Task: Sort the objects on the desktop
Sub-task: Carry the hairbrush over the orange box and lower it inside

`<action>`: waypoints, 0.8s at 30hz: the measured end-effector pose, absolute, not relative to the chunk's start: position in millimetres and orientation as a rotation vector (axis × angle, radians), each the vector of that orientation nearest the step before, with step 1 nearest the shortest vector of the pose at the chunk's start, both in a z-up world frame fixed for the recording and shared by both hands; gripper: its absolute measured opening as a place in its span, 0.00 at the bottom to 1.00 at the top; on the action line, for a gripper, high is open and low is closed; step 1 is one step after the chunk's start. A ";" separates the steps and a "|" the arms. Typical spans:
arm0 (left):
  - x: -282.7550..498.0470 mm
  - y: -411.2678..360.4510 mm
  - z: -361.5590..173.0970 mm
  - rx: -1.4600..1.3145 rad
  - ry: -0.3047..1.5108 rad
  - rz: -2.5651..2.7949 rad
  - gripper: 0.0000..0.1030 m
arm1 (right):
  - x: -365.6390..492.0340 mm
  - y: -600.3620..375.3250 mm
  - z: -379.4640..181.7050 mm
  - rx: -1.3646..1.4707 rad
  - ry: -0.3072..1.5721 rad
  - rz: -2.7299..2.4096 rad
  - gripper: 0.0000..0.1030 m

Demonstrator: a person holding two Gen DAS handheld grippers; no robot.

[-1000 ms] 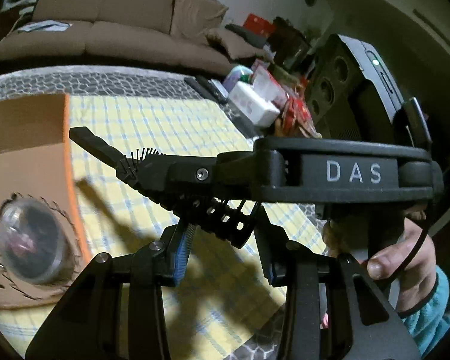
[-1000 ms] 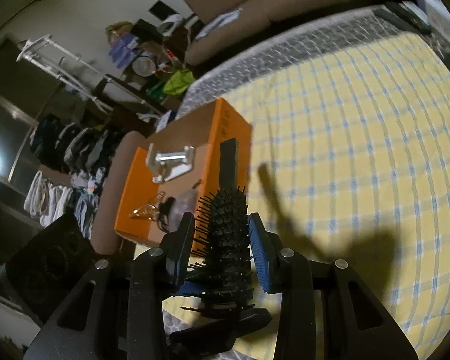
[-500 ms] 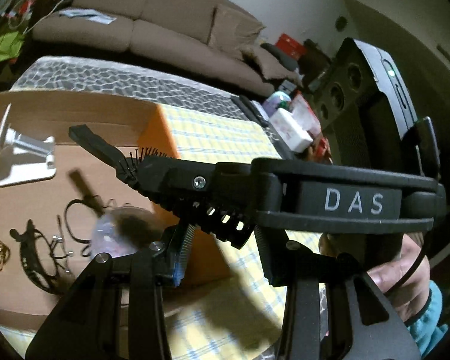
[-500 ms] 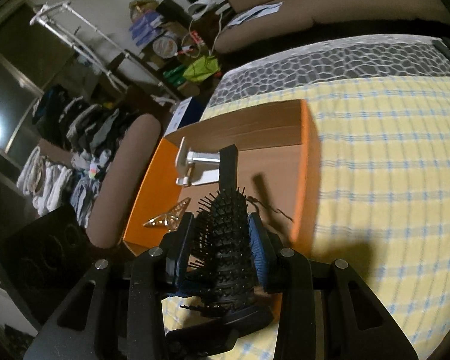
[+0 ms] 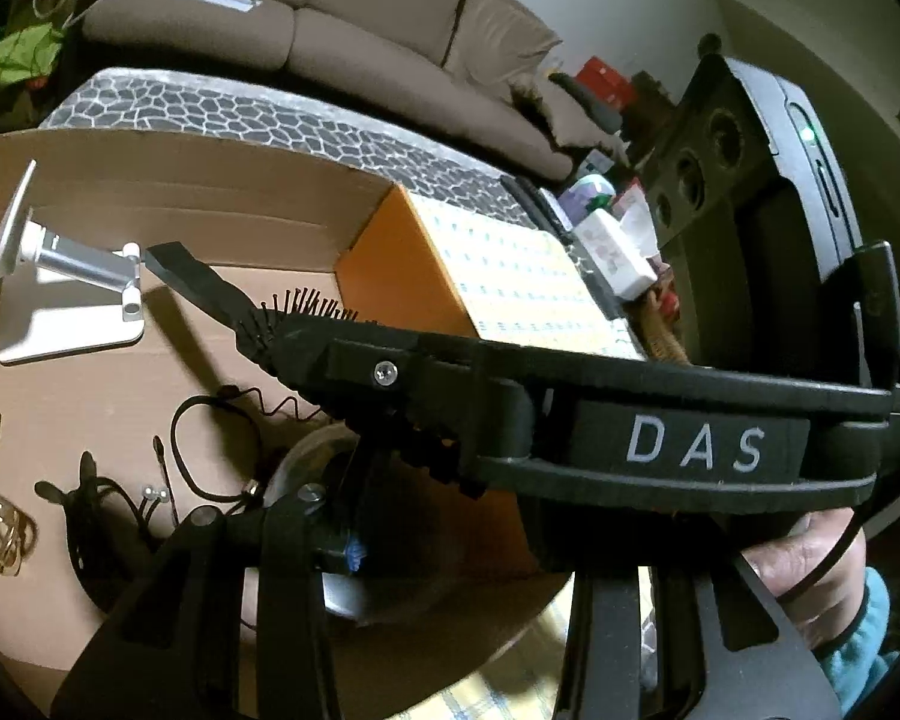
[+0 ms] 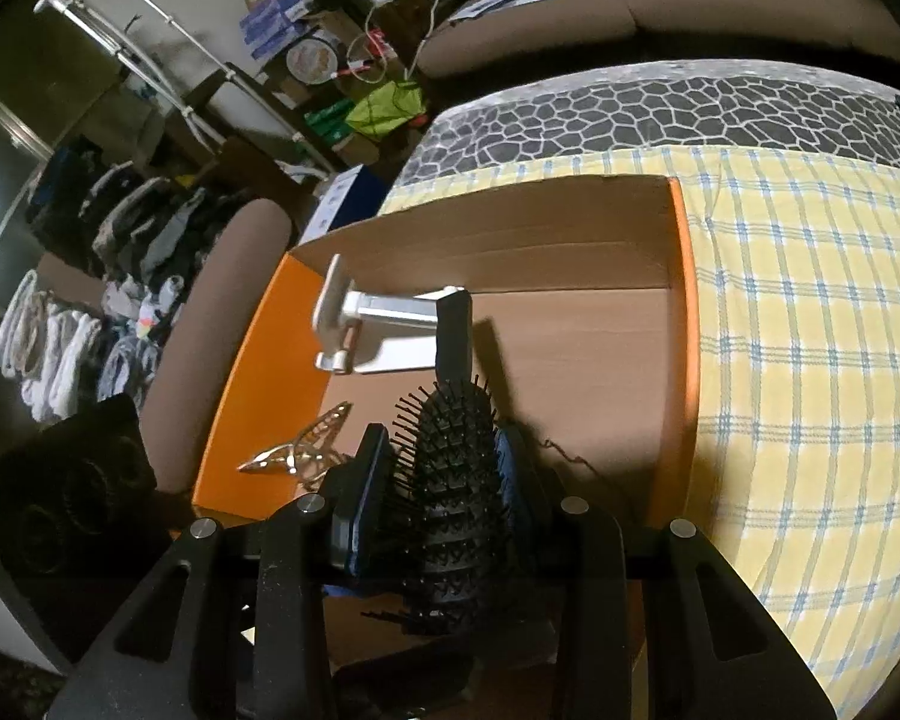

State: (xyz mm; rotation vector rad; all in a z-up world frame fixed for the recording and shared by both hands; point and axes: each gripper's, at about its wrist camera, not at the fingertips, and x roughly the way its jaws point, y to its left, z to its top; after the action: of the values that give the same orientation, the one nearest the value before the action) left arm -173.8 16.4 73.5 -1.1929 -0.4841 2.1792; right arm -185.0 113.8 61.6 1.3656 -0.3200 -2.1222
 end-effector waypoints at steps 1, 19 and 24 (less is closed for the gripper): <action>-175.8 16.9 72.1 -1.195 -0.484 2.179 0.36 | -186.0 113.0 61.1 1.368 -0.317 -2.123 0.36; -200.7 26.0 54.8 -1.305 -0.510 2.149 0.37 | -214.5 109.1 51.7 1.402 -0.154 -2.130 0.36; -195.4 23.7 55.7 -1.317 -0.498 2.167 0.43 | -209.1 100.0 50.6 1.395 -0.037 -2.179 0.36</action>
State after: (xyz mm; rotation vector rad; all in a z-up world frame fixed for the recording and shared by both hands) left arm -195.4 23.7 55.7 -1.3169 -0.4979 2.1671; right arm -209.1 100.0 50.6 1.3954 -0.0373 -2.1791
